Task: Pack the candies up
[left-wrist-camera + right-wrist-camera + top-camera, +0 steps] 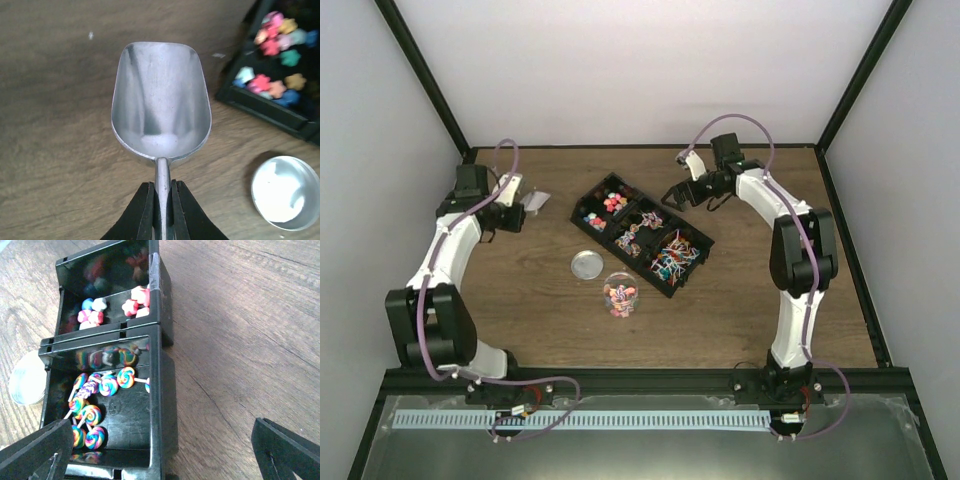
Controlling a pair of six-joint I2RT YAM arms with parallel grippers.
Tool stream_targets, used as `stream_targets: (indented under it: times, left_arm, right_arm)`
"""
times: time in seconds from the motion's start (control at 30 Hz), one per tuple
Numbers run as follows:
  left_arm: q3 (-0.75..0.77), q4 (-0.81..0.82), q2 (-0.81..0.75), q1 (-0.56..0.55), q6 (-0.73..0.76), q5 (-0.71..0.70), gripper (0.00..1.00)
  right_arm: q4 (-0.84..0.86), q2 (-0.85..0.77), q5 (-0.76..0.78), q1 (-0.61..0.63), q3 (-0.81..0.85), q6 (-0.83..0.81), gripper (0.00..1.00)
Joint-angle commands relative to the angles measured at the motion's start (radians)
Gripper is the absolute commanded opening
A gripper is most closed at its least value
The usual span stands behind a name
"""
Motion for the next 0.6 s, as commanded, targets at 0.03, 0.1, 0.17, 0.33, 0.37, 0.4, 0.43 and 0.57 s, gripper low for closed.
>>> stream_targets:
  times: [0.03,0.1,0.17,0.33,0.37,0.4,0.43,0.57]
  left_arm:
    - [-0.069,0.157,0.097,0.052,-0.039,-0.023,0.04]
    - [-0.077,0.181,0.139,0.062,-0.032,-0.024,0.04]
    - [-0.086,0.21,0.175,0.069,-0.024,-0.024,0.04]
    - [-0.101,0.284,0.241,0.075,-0.018,-0.019,0.06]
    - [-0.101,0.287,0.251,0.074,-0.02,-0.018,0.07]
    - [-0.102,0.292,0.259,0.074,-0.02,-0.017,0.08]
    - [-0.108,0.296,0.265,0.074,-0.019,-0.016,0.09]
    - [-0.137,0.299,0.276,0.075,0.009,-0.017,0.13]
  right_arm:
    - [0.027,-0.069,-0.016,-0.007,-0.032,0.009,1.0]
    - [0.026,-0.079,-0.012,-0.008,-0.041,0.004,1.0]
    - [0.023,-0.085,-0.008,-0.009,-0.045,0.0,1.0]
    - [0.018,-0.092,-0.006,-0.01,-0.05,-0.004,1.0]
    - [0.016,-0.093,-0.005,-0.009,-0.051,-0.003,1.0]
    - [0.017,-0.095,-0.004,-0.01,-0.052,-0.005,1.0]
    - [0.018,-0.096,-0.004,-0.009,-0.054,-0.007,1.0]
    - [0.019,-0.1,-0.002,-0.009,-0.06,-0.007,1.0]
